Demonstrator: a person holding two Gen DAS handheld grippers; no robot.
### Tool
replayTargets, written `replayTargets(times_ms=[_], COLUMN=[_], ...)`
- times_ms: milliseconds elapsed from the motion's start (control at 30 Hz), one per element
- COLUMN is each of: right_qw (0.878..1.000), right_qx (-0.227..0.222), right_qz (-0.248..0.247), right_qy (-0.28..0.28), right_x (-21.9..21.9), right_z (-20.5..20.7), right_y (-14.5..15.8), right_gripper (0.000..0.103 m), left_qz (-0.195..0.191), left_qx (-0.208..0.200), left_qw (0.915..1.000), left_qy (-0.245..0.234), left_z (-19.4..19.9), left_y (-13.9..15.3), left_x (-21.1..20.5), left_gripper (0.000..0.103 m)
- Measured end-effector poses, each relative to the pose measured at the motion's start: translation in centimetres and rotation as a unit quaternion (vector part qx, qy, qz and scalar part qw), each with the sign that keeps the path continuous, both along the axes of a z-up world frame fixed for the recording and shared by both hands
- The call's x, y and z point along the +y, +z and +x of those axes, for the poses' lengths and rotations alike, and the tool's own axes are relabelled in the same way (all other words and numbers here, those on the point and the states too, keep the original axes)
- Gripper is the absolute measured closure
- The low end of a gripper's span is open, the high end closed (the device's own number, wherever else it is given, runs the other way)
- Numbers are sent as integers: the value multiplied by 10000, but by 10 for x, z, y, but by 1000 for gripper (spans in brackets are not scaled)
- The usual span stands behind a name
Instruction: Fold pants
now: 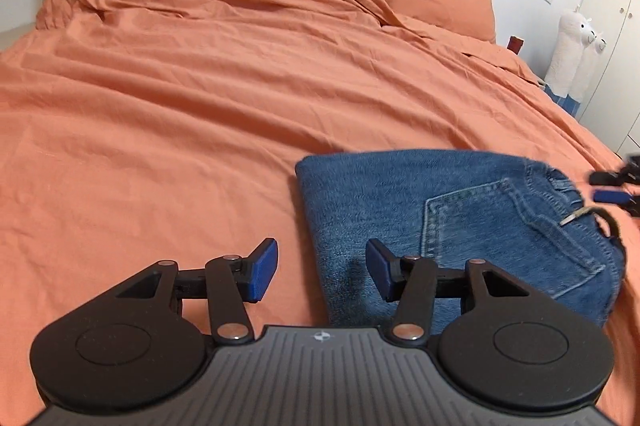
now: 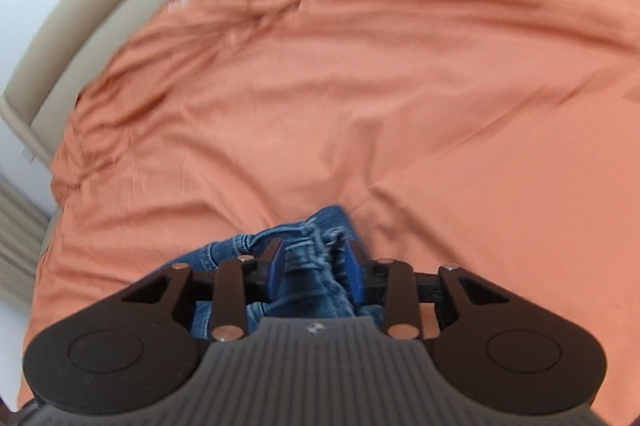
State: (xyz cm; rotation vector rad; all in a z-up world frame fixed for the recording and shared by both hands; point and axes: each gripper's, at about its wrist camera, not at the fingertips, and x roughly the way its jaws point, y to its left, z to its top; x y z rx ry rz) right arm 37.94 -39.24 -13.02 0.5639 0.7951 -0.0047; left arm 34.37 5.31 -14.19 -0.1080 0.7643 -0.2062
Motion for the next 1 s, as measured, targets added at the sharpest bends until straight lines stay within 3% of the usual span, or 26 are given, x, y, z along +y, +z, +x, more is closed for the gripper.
replayTargets(times_ms=[67,133,233,333,467,733,800,833,867,933,1000], right_qw=[9995,9975,9902,9805,9723,9738,9728,9724,9723,9723,9757], right_qx=[-5,16,163,440,422,176,198,201,186,18,-287], right_qz=[62,426,991,1563,2068,2135,2172,2189,2188,2206,2089], right_qy=[-316,-568,-974,-1109,-1002,-756,-773,-785,-799,-775,-596], right_x=[-5,-13,-21,-26,-24,-20,-22,-23,-23,-24,-22], right_z=[-33,-65,-101,-114,-114,-107,-107,-107,-107,-112,-117], right_y=[7,4,-13,-34,-53,-61,-64,-64,-62,-52,-33], right_gripper=[68,62,60,60,60,64,68,76,81,89,90], left_qz=[17,41,70,436,981,1760,2113,2319,2280,2237,2520], left_qx=[-26,-43,37,102,295,708,629,535,541,449,373], left_qw=[9999,9996,9978,9938,9859,9707,9647,9619,9628,9644,9561], left_qy=[-101,-291,-652,-1014,-1324,-1475,-1440,-1343,-1349,-1341,-1450], left_z=[-9,-19,-40,-69,-100,-119,-119,-120,-121,-124,-127], left_y=[14,28,44,48,40,-3,-13,-14,-11,-1,6], left_x=[0,-4,-12,-25,-40,-71,-79,-81,-80,-75,-75], left_gripper=[43,43,40,37,36,32,58,70,78,84,85])
